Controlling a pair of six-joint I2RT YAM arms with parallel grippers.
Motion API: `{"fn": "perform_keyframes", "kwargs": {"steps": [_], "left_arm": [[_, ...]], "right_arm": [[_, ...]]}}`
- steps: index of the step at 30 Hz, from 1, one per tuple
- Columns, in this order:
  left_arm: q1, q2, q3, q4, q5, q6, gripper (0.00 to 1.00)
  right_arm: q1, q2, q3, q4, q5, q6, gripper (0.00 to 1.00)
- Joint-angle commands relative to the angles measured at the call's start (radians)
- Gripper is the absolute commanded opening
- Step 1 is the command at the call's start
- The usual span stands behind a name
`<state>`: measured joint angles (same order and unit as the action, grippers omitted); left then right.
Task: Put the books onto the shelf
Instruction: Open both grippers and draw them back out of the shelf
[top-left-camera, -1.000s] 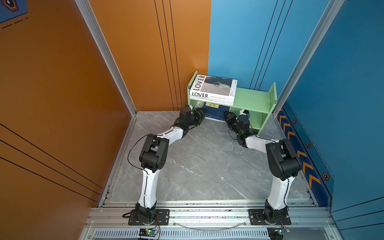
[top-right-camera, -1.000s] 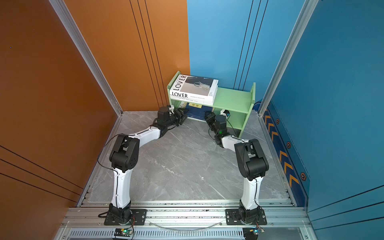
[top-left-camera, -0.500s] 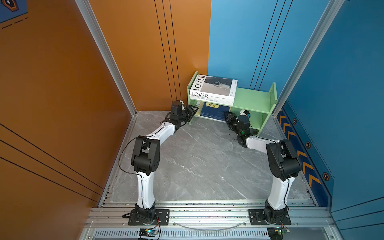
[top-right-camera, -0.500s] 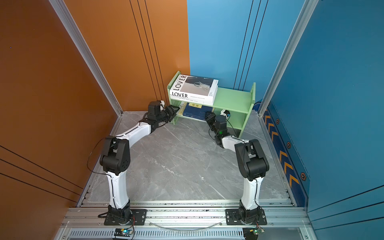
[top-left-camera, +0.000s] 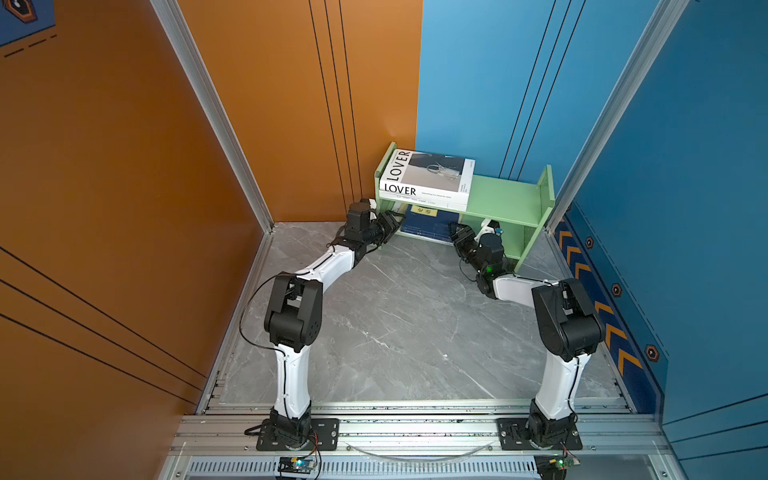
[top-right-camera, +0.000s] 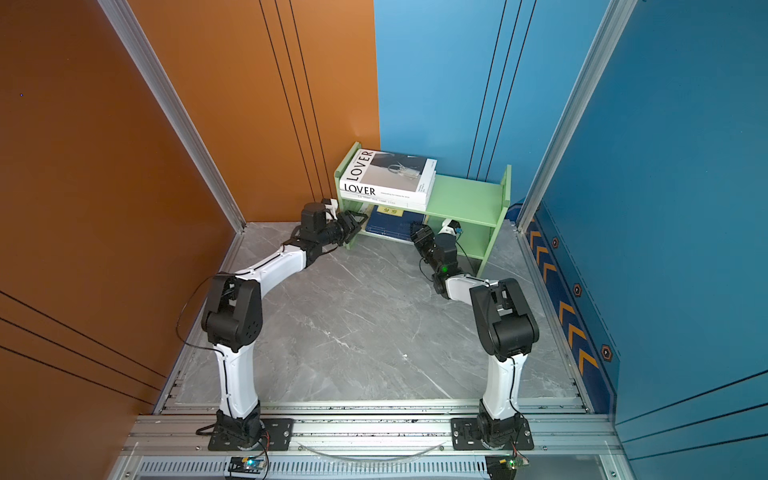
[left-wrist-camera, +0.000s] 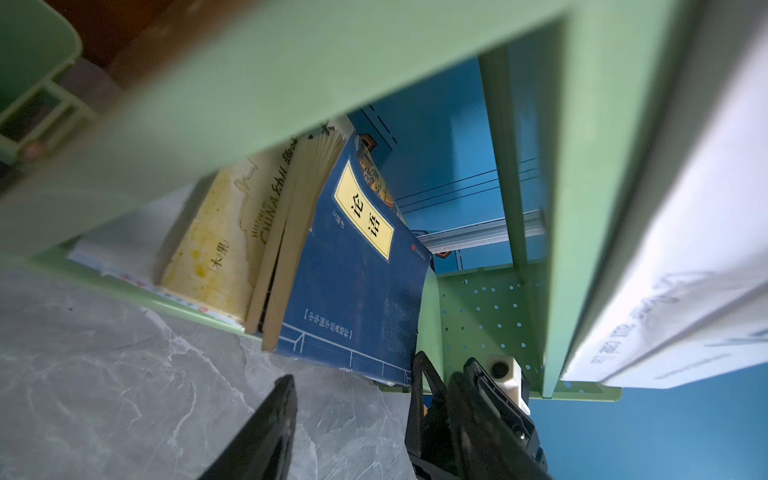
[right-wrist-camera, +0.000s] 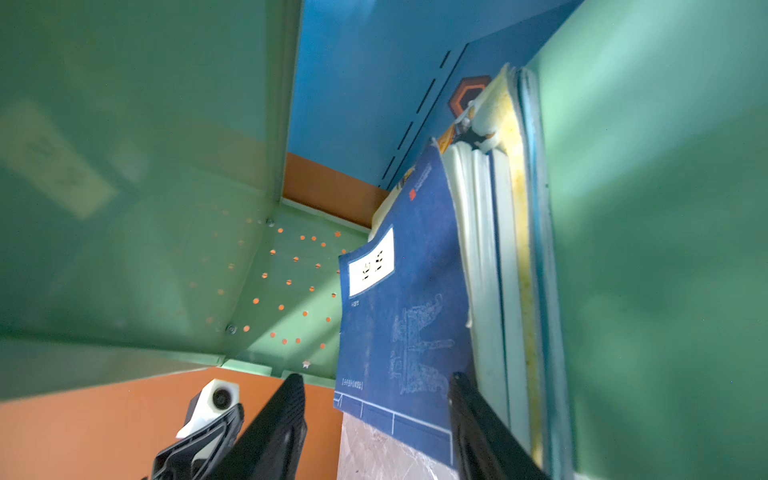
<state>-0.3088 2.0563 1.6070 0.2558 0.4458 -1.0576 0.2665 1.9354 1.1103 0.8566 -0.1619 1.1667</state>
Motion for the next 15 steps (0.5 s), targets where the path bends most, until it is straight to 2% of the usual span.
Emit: {"fn": "perform_keyframes", "kwargs": {"steps": [1, 7, 11, 15], "left_arm": [[0.002, -0.058, -0.045, 0.042, 0.028, 0.033, 0.61], [0.004, -0.126, -0.131, 0.065, 0.024, 0.052, 0.66], [0.004, -0.192, -0.206, 0.084, 0.009, 0.066, 0.68], [0.005, -0.291, -0.307, 0.119, -0.035, 0.082, 0.72]], "right_arm": [[-0.014, -0.014, -0.020, 0.126, -0.042, -0.007, 0.61], [-0.012, -0.064, -0.072, 0.158, -0.061, 0.008, 0.64], [-0.006, -0.111, -0.148, 0.169, -0.021, 0.022, 0.66], [0.002, -0.171, -0.206, 0.152, -0.012, 0.021, 0.73]]}}
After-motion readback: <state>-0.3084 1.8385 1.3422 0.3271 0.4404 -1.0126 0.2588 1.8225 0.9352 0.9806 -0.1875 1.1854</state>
